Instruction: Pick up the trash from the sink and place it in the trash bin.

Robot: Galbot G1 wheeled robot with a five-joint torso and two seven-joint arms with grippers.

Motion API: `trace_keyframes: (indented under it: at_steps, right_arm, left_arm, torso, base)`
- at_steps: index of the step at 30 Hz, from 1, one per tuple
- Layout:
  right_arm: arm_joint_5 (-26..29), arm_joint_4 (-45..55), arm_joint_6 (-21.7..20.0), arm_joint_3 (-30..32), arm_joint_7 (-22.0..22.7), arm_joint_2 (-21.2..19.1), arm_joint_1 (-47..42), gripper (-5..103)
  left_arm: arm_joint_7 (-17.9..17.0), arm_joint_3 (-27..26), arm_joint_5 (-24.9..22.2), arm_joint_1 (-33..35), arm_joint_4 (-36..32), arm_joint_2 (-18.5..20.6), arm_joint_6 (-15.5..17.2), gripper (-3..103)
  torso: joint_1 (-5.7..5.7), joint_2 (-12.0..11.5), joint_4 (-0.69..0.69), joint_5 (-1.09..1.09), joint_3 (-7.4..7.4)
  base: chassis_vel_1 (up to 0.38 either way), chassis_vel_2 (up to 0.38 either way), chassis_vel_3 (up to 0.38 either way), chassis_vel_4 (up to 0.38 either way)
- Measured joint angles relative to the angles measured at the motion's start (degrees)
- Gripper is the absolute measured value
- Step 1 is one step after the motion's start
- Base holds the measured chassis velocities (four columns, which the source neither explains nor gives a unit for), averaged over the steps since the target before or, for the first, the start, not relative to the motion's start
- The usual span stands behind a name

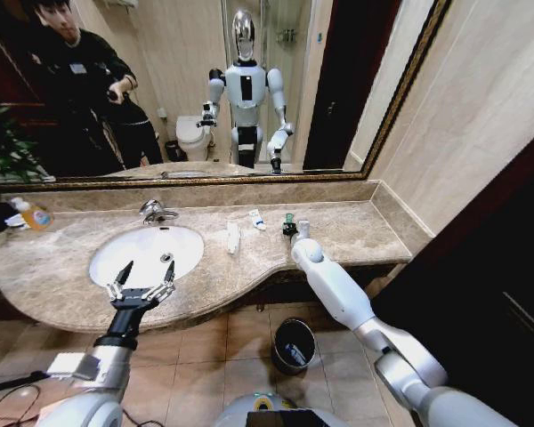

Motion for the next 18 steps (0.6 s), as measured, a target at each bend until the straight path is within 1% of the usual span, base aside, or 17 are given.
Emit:
trace_keyframes:
  at_steps: [1, 2, 4, 6, 8, 11, 12, 14, 16, 17, 18]
  right_arm:
    - [-0.4, 0.8, 0.1, -0.1, -0.1, -0.4, -0.3, 21]
    - [-0.6, 2.0, 0.2, -0.2, -0.1, -0.9, -0.7, 21]
    - [-0.8, 3.4, 0.2, -0.4, -0.2, -1.5, -1.1, 21]
    - [-0.9, 7.0, 0.2, -0.6, -0.1, -2.9, -2.2, 21]
    - [-0.9, 8.0, 0.2, -0.6, -0.1, -3.3, -2.5, 21]
    - [-1.0, 14.3, 0.3, -0.6, 0.2, -6.2, -4.9, 21]
    - [-1.0, 14.3, 0.3, -0.6, 0.2, -6.2, -4.9, 21]
    - [-1.1, 18.0, 0.5, -0.2, 0.0, -8.2, -6.7, 21]
    - [-1.0, 22.0, 0.9, 0.9, -1.3, -10.4, -9.4, 21]
    - [-1.0, 22.0, 0.9, 0.9, -1.3, -10.4, -9.4, 21]
    - [-1.0, 24.4, 1.8, 1.7, -2.8, -11.8, -11.4, 21]
  left_arm:
    - [0.0, 0.0, 0.0, 0.0, 0.0, 0.0, 0.0, 100]
    - [0.0, 0.0, 0.0, 0.0, 0.0, 0.0, 0.0, 100]
    - [0.0, 0.0, 0.0, 0.0, 0.0, 0.0, 0.0, 100]
    - [0.0, 0.0, 0.0, 0.0, 0.0, 0.0, 0.0, 100]
    - [0.0, 0.0, 0.0, 0.0, 0.0, 0.0, 0.0, 100]
    - [0.0, 0.0, 0.0, 0.0, 0.0, 0.0, 0.0, 100]
    - [0.0, 0.0, 0.0, 0.0, 0.0, 0.0, 0.0, 100]
    - [0.0, 0.0, 0.0, 0.0, 0.0, 0.0, 0.0, 100]
    - [0.0, 0.0, 0.0, 0.0, 0.0, 0.0, 0.0, 100]
    - [0.0, 0.0, 0.0, 0.0, 0.0, 0.0, 0.0, 100]
    - [0.0, 0.0, 0.0, 0.0, 0.0, 0.0, 0.0, 100]
  torso:
    - [0.00, 0.0, 0.00, 0.00, 0.00]
    - [0.00, 0.0, -0.01, -0.01, 0.00]
    - [0.00, 0.0, 0.00, -0.01, 0.00]
    - [0.00, 0.0, 0.00, 0.00, 0.00]
    - [0.00, 0.0, -0.01, -0.01, -0.01]
    - [0.00, 0.0, 0.00, -0.02, -0.01]
    - [0.00, 0.0, 0.00, -0.02, -0.01]
    - [0.00, 0.0, 0.00, -0.01, -0.01]
    - [0.00, 0.0, 0.00, -0.01, -0.01]
    - [0.00, 0.0, 0.00, -0.01, -0.01]
    - [0.00, 0.0, 0.00, -0.01, -0.01]
  base:
    - [0.000, 0.000, 0.000, 0.000]
    - [0.000, 0.000, 0.000, 0.000]
    - [0.000, 0.000, 0.000, 0.000]
    - [0.000, 0.000, 0.000, 0.000]
    - [0.000, 0.000, 0.000, 0.000]
    - [0.000, 0.000, 0.000, 0.000]
    - [0.000, 0.000, 0.000, 0.000]
    - [0.000, 0.000, 0.000, 0.000]
    - [0.000, 0.000, 0.000, 0.000]
    - [0.000, 0.000, 0.000, 0.000]
    - [0.000, 0.000, 0.000, 0.000]
